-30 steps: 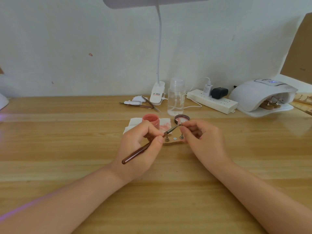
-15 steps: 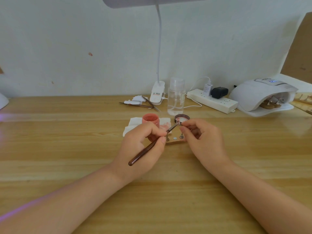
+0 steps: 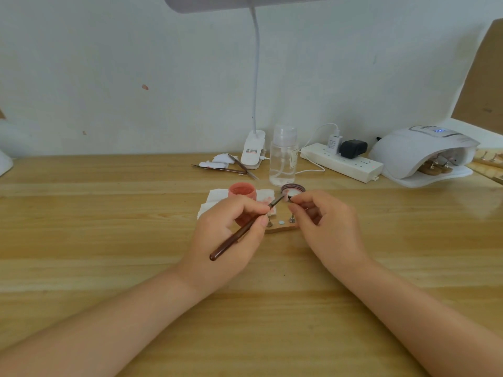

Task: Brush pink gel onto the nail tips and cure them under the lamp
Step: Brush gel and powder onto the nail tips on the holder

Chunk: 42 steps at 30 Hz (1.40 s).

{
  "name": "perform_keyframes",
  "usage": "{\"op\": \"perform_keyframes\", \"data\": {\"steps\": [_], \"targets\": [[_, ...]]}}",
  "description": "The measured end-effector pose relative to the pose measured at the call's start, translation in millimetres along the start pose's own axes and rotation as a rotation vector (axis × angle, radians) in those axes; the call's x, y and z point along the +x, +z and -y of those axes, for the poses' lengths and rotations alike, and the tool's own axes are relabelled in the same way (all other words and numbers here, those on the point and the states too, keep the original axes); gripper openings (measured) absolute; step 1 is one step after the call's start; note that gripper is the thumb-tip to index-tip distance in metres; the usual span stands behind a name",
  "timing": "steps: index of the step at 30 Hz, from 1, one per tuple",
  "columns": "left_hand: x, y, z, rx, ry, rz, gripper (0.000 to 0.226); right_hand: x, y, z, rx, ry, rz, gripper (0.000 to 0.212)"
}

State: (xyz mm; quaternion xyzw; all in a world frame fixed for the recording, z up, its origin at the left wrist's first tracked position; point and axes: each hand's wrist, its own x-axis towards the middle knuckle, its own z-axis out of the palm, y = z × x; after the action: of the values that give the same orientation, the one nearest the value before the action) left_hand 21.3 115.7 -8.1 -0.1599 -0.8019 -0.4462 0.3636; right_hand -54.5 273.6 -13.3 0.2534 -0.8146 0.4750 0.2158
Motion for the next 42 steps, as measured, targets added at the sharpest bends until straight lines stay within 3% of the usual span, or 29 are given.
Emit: {"op": "perform_keyframes", "data": {"steps": [4, 13, 16, 22, 28, 36, 42], "targets": [[-2.9, -3.6, -0.1, -0.012, 0.029, 0.03, 0.005, 0.2, -0.4, 0.2, -0.01, -0.01, 0.007, 0.008], [-1.0, -1.0, -1.4, -0.118, -0.105, -0.019, 0.011, -0.4, 0.2, 0.0, 0.025, 0.012, 0.015, 0.009], [-2.0, -0.6, -2.8, -0.058, -0.066, 0.004, 0.017, -0.5, 0.0, 0.2, 0.034, 0.01, 0.023, 0.008], [-4.0, -4.5, -2.2, -0.094, -0.018, 0.003, 0.007, -0.7, -0.1, 0.5, 0.046, 0.015, 0.026, 0.008], [-1.3, -2.2, -1.5, -0.164, -0.125, 0.006, 0.011, -0.4, 1.3, -0.6, 0.065, 0.001, 0.023, 0.01], [-4.4, -3.9, 1.6, -0.125, -0.064, 0.016, 0.007, -0.5, 1.8, -1.4, 0.097, 0.025, 0.035, 0.016], [-1.1, -3.1, 1.9, -0.164, -0.127, -0.015, 0.009, -0.7, 1.9, 0.6, 0.121, 0.021, 0.043, 0.018]]}}
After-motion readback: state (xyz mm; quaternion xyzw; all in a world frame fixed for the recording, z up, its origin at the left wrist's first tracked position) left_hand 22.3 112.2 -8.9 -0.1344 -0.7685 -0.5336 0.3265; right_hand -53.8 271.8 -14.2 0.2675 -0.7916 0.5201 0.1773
